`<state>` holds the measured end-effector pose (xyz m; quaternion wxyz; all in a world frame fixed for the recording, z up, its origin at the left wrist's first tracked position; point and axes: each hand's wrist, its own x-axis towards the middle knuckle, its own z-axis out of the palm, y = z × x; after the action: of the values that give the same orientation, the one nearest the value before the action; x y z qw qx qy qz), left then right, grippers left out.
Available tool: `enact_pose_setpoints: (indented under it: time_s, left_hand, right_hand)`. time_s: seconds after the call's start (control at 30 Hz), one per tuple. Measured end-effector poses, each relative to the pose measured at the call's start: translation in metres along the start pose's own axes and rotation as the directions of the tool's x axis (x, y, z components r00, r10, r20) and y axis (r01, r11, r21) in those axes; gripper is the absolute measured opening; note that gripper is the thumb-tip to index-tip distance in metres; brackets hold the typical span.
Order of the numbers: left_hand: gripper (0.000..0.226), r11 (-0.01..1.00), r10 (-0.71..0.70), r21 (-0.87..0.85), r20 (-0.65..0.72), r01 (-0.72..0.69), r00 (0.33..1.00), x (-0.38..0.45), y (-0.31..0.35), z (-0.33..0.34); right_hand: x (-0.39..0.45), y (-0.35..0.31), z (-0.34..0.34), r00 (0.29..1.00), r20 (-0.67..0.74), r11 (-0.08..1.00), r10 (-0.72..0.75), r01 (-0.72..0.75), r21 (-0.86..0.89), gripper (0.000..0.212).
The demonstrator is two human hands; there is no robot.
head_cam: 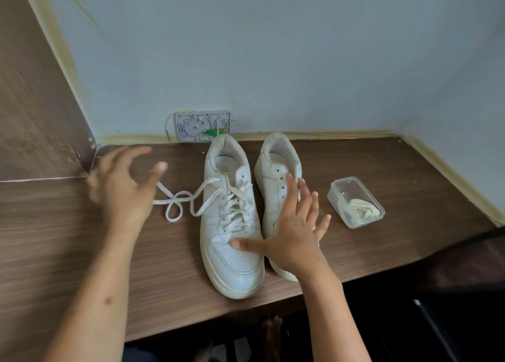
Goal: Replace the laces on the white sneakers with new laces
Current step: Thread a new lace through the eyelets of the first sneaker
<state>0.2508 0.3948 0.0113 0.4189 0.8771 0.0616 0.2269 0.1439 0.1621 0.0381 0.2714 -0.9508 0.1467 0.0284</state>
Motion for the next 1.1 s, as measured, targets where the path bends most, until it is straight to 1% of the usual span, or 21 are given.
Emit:
enact_pose_setpoints:
  time_s: [0.03,0.1,0.17,0.23,0.27,0.3,0.33,0.4,0.43,0.47,0.5,0.53,0.57,0.6,0.67,0.77,0.83,0.87,0.93,1.03,1.1]
  left_hand:
    - [0.037,0.992,0.126,-0.014,0.047,-0.125,0.991,-0.002,0.006,0.004]
    - [0.032,0.947,0.320,-0.019,0.112,-0.320,0.941,-0.009,0.020,0.013]
    - [0.033,0.904,0.424,-0.010,0.151,-0.427,0.893,-0.016,0.030,0.022]
    - [0.032,0.888,0.456,0.013,0.122,-0.460,0.882,-0.019,0.033,0.026]
    - [0.026,0.892,0.449,0.024,0.086,-0.452,0.889,-0.018,0.032,0.026]
    - [0.021,0.909,0.414,0.028,0.041,-0.415,0.909,-0.016,0.030,0.025]
    - [0.018,0.939,0.343,0.019,-0.014,-0.342,0.939,-0.014,0.027,0.021]
    - [0.024,0.990,0.125,-0.041,-0.136,-0.131,0.983,-0.006,0.018,0.011]
    - [0.027,0.998,0.009,-0.064,-0.183,-0.021,0.983,-0.003,0.012,0.004]
    - [0.027,0.995,-0.095,-0.061,-0.202,0.085,0.975,0.000,0.006,-0.001]
    - [0.025,0.985,-0.174,-0.030,-0.187,0.171,0.967,0.002,0.000,-0.005]
    - [0.022,0.977,-0.209,0.015,-0.146,0.214,0.967,0.003,-0.005,-0.005]
    - [0.021,0.978,-0.199,0.050,-0.092,0.205,0.976,0.003,-0.007,-0.005]
    - [0.022,0.987,-0.148,0.065,-0.038,0.150,0.988,0.002,-0.007,-0.002]
    - [0.030,0.998,0.029,0.051,0.055,-0.032,0.998,-0.001,-0.001,0.003]
    - [0.033,0.963,0.268,-0.032,0.149,-0.266,0.952,-0.006,0.018,0.011]
    - [0.031,0.931,0.364,-0.052,0.179,-0.361,0.914,-0.013,0.025,0.017]
    - [0.031,0.921,0.389,-0.045,0.179,-0.388,0.904,-0.015,0.026,0.019]
    - [0.031,0.919,0.390,0.002,0.138,-0.393,0.911,-0.013,0.024,0.019]
    - [0.027,0.949,0.308,0.058,0.052,-0.311,0.950,-0.007,0.018,0.010]
    - [0.024,0.960,0.274,0.045,0.062,-0.277,0.960,-0.005,0.014,0.007]
  right_hand:
    - [0.000,0.000,0.000,1.000,-0.001,1.000,-0.001,0.001,0.004,0.152]
    - [0.001,0.000,0.000,1.000,-0.005,1.000,0.001,-0.001,0.004,0.151]
    - [0.000,0.000,0.001,1.000,-0.004,1.000,0.005,-0.005,0.001,0.151]
    - [0.001,0.001,0.001,1.000,-0.003,1.000,0.004,-0.004,0.003,0.151]
    - [0.001,0.001,0.001,1.000,-0.003,1.000,0.003,-0.003,0.007,0.151]
    - [0.001,0.001,0.001,1.000,-0.004,1.000,0.003,-0.002,0.012,0.152]
    - [0.002,0.000,0.000,1.000,-0.003,1.000,0.002,-0.002,0.015,0.152]
    - [0.001,0.000,0.000,1.000,-0.002,1.000,-0.001,0.001,0.015,0.153]
    - [0.001,0.001,0.000,1.000,-0.001,1.000,-0.003,0.003,0.013,0.153]
    - [0.001,0.001,0.000,1.000,-0.001,1.000,-0.003,0.003,0.012,0.153]
    - [0.001,0.001,0.000,1.000,-0.002,1.000,-0.003,0.003,0.012,0.153]
    - [0.001,0.001,0.000,1.000,-0.002,1.000,-0.002,0.002,0.014,0.153]
    - [0.002,0.001,0.001,1.000,-0.002,1.000,-0.001,0.001,0.016,0.153]
    - [0.002,0.002,0.001,1.000,-0.003,1.000,-0.001,0.001,0.016,0.153]
    - [0.002,0.001,0.001,1.000,-0.003,1.000,-0.002,0.002,0.019,0.153]
    - [0.001,0.001,0.001,1.000,-0.008,1.000,-0.002,0.002,0.013,0.153]
    - [0.001,0.002,0.001,1.000,-0.009,1.000,-0.002,0.002,0.014,0.153]
    - [0.001,0.002,0.001,1.000,-0.011,1.000,-0.003,0.003,0.014,0.153]
    - [0.002,0.002,0.001,1.000,-0.010,1.000,-0.001,0.001,0.011,0.152]
    - [0.002,0.001,0.002,1.000,-0.013,1.000,0.004,-0.003,0.014,0.152]
    - [0.002,0.001,0.002,1.000,-0.021,1.000,0.004,-0.003,0.017,0.151]
